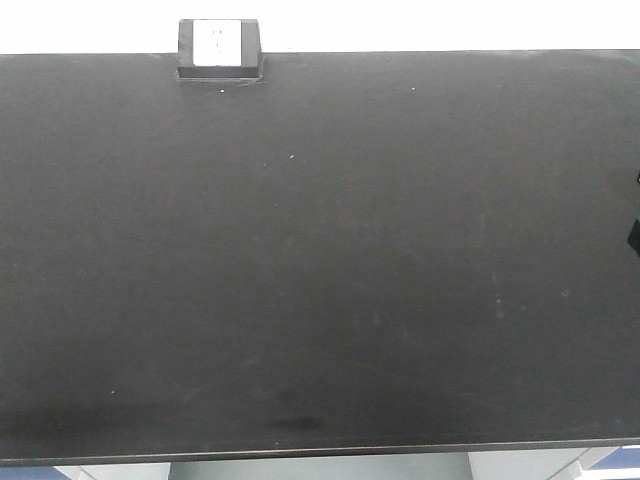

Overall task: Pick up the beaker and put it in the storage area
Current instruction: 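Lower the held beaker onto the bench top with the right gripper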

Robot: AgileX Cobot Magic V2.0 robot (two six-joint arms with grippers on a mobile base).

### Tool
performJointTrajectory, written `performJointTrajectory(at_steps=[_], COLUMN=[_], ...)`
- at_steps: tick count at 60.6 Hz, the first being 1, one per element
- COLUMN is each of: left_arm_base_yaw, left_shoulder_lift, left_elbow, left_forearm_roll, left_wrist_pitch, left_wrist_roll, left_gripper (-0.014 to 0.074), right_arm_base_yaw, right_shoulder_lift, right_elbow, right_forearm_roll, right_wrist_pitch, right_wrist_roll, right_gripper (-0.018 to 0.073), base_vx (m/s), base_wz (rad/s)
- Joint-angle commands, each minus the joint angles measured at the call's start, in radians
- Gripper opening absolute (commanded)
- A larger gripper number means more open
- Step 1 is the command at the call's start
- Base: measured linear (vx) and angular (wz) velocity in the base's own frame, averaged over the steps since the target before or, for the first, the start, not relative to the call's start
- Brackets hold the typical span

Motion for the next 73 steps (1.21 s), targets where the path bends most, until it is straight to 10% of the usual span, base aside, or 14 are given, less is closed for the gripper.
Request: performJointTrajectory(at_steps=[1, 50, 73], left_arm_base_yaw=[-0.006, -0.006, -0.006], left_shoulder_lift=[-0.018, -0.018, -0.018], left_elbow=[0.022, 0.022, 0.022], left_forearm_roll=[-0.006, -0.006, -0.006], left_wrist_pitch=[-0.085, -0.085, -0.085], left_wrist_roll=[-0.006, -0.006, -0.006], left_gripper=[-0.0008, -0.0008, -0.0008], right_arm_base_yaw=[-0.004, -0.004, -0.004], right_shoulder_lift=[0.017, 1.058, 1.215], right_elbow=[-0.029, -0.029, -0.029], right_forearm_roll=[-0.017, -0.064, -0.072], right_wrist_pitch=[-0.174, -1.366, -1.412], right_wrist_roll=[-0.006, -0.077, -0.113], right_gripper=[-0.0003, 0.0, 0.0], base_vx=[0.0, 0.0, 0.0], base_wz=[0.0, 0.0, 0.0])
